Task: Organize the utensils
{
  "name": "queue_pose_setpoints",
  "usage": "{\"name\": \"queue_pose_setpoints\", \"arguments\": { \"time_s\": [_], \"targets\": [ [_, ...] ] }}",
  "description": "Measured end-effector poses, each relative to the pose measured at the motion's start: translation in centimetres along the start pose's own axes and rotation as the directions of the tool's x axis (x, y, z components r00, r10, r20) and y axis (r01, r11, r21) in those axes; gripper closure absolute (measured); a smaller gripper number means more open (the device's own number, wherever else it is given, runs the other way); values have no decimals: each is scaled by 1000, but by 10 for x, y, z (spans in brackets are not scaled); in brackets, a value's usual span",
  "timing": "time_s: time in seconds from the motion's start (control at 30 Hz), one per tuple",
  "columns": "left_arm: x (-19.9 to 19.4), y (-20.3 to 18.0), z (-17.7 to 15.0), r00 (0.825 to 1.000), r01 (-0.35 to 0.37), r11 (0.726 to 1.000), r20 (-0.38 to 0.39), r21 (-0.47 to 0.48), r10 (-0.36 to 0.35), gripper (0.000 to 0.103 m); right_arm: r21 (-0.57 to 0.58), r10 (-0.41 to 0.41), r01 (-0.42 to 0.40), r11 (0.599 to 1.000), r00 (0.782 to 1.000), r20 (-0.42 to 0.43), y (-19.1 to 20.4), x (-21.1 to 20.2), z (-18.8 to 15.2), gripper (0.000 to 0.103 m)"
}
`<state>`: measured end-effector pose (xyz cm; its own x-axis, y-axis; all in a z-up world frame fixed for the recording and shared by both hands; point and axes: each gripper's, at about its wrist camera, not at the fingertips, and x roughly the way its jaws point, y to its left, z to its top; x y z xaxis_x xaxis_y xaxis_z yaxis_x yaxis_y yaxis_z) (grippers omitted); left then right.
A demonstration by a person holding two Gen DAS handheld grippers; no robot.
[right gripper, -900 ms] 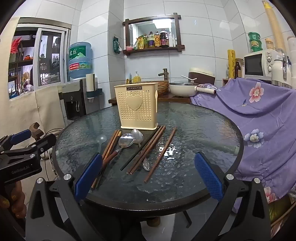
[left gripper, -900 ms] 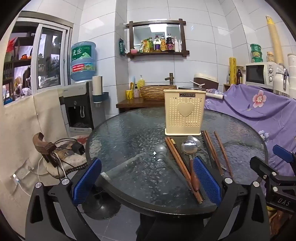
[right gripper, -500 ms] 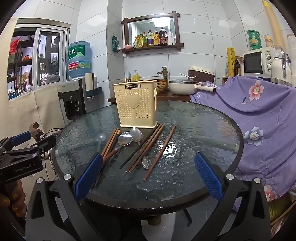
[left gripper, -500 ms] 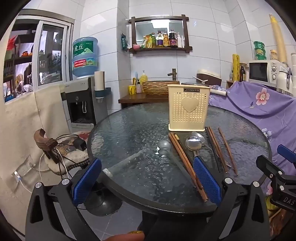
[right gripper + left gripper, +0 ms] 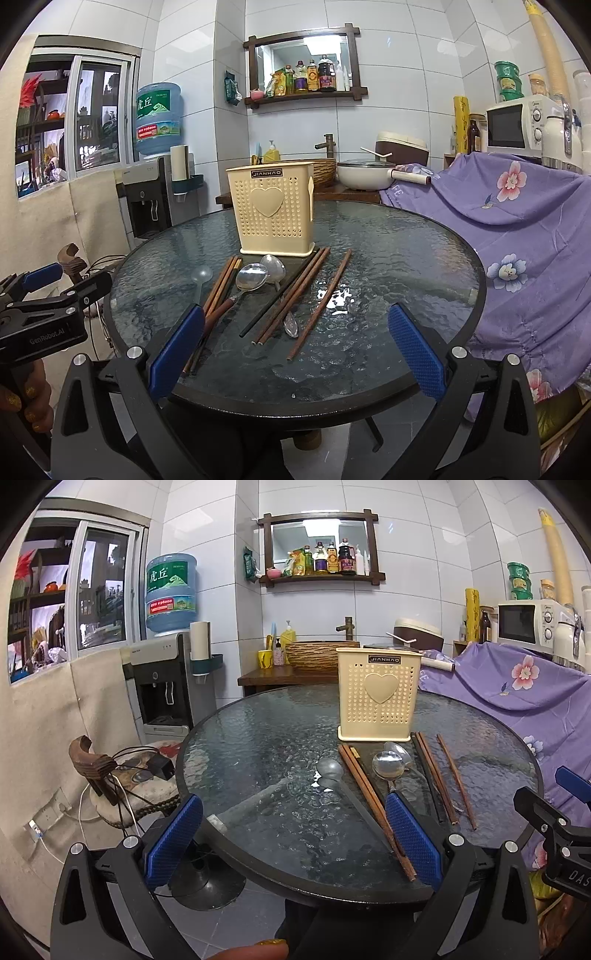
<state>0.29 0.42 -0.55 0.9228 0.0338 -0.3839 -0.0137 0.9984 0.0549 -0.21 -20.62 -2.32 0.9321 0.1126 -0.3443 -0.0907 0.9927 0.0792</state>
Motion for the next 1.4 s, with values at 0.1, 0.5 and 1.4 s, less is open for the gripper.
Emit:
{"name": "queue_pose_setpoints", "arguments": {
  "time_s": [0.1,0.5,1.4],
  "targets": [
    [0,0,2,1000,-4,1000,3,1,4,6,5,1,-1,1000,1000,2,-1,-1,0,5],
    [-6,1,6,1000,7,1000,15,0,-7,6,10,1,-1,1000,1000,2,-3,-3,1,5],
    [-5,-4,5,1000,17,1000,26,-1,-17,6,13,1,-1,1000,1000,11,-3,-7,4,5]
  ]
}}
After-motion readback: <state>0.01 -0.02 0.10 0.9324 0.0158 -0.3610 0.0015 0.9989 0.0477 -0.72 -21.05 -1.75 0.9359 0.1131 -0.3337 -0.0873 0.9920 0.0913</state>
